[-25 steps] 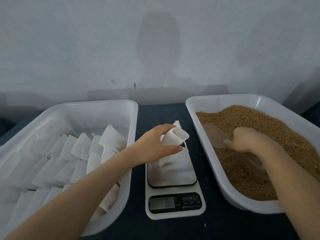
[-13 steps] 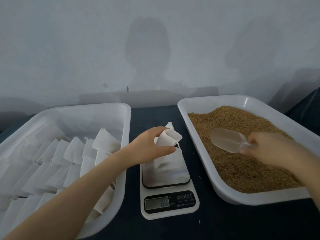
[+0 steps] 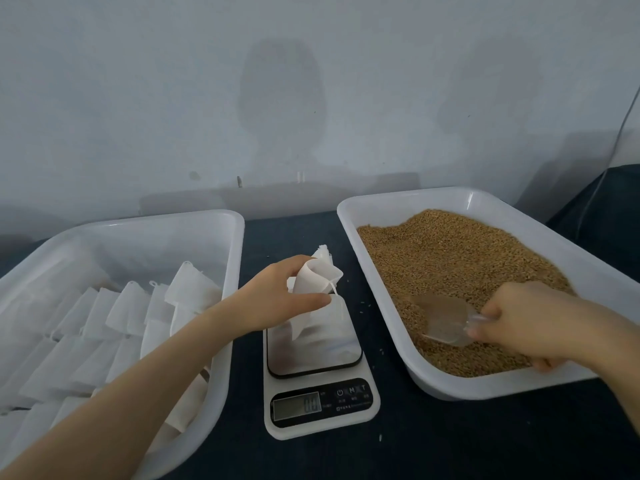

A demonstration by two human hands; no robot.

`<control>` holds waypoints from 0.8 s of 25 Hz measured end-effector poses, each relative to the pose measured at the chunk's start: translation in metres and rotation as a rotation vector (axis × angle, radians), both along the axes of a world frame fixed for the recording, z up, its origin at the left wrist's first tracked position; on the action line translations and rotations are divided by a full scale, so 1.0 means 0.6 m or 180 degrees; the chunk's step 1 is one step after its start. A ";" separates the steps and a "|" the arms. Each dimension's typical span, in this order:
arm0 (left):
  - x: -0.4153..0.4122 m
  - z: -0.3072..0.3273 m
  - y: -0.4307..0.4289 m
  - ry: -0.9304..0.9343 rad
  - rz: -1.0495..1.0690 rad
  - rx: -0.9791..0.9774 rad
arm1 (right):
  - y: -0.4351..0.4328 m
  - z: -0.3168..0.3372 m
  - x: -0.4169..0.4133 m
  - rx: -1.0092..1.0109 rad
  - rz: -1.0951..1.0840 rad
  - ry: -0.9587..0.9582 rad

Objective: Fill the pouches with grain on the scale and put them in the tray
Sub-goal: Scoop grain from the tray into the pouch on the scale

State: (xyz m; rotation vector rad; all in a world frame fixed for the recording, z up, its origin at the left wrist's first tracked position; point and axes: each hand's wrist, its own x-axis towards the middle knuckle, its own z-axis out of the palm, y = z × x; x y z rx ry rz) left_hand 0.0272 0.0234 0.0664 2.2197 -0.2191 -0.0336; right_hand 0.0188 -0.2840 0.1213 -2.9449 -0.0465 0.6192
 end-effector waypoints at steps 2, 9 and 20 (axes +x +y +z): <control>0.001 -0.001 0.000 0.0030 -0.0008 -0.0012 | -0.002 -0.002 0.001 0.0283 -0.0075 0.0093; -0.001 0.002 -0.002 0.0080 -0.0052 0.0067 | -0.018 -0.009 0.012 0.1237 -0.0171 0.0436; -0.002 0.001 0.000 0.0112 -0.0099 0.0074 | -0.036 -0.019 0.028 0.1805 -0.0298 0.0063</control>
